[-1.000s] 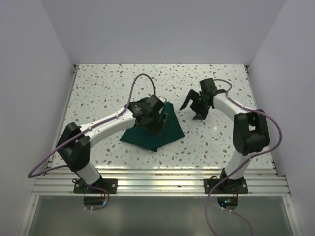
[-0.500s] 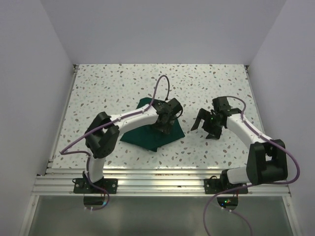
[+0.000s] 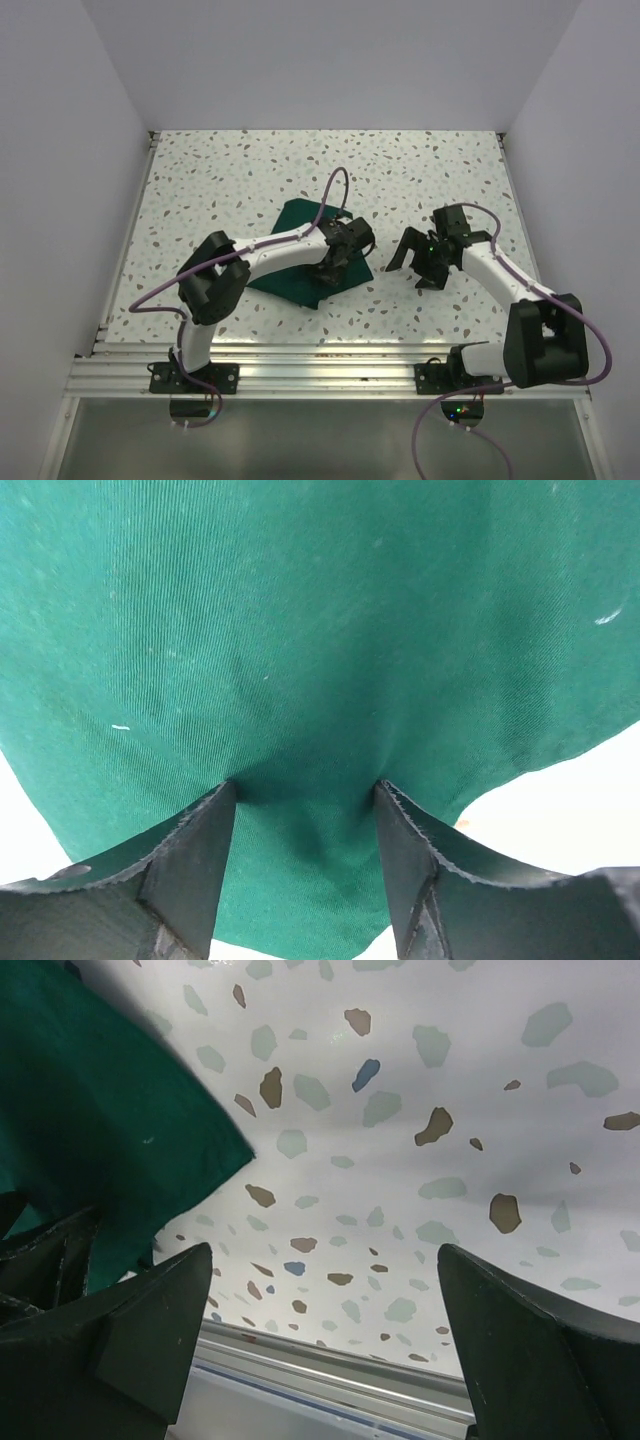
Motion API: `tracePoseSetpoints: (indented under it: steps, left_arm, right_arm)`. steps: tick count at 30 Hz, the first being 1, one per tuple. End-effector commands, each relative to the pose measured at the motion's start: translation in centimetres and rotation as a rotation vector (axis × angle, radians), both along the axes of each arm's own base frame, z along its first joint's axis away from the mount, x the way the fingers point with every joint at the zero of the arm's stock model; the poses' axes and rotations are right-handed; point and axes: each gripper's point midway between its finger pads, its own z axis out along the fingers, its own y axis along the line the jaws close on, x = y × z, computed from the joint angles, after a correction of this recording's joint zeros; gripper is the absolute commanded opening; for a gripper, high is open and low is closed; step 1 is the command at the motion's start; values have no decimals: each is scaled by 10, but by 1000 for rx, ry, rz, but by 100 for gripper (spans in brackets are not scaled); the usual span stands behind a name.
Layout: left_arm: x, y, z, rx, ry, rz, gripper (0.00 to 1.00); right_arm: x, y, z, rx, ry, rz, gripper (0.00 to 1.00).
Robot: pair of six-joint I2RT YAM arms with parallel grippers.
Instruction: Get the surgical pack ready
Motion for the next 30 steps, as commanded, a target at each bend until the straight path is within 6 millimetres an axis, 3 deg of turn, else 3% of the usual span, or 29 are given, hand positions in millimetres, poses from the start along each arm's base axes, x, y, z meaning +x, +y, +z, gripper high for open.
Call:
tracePoseSetpoints:
  steps: [1,8,11,17,21,23,27,28,30]
  left_arm:
    - [-4,5,-6,2,7,23,60]
    - [-1,-2,-11,-5,16,3,58]
    - [1,-3,-10,-7,9,-2,48]
    - [4,-7,1,-39,7,-25,17]
    - [5,-8,9,-66,9,-31,0]
    - [4,-12,14,-89,18,-44,0]
    - [2,-20,27,-132,33,-70,0]
    - [3,-21,30,-137,31,-72,0]
    - [2,-26,40,-164,32,-83,0]
  right_arm:
    - [4,6,9,43,-54,3,99]
    - [4,8,6,46,-47,11,99]
    - [5,9,7,52,-51,6,99]
    - [7,13,2,81,-33,6,99]
    - [14,28,0,151,-34,20,99]
    - [15,42,-3,215,-1,29,99]
    - [31,79,3,321,-14,62,91]
    - [35,86,4,352,-1,33,78]
    - [48,104,5,409,-21,40,65]
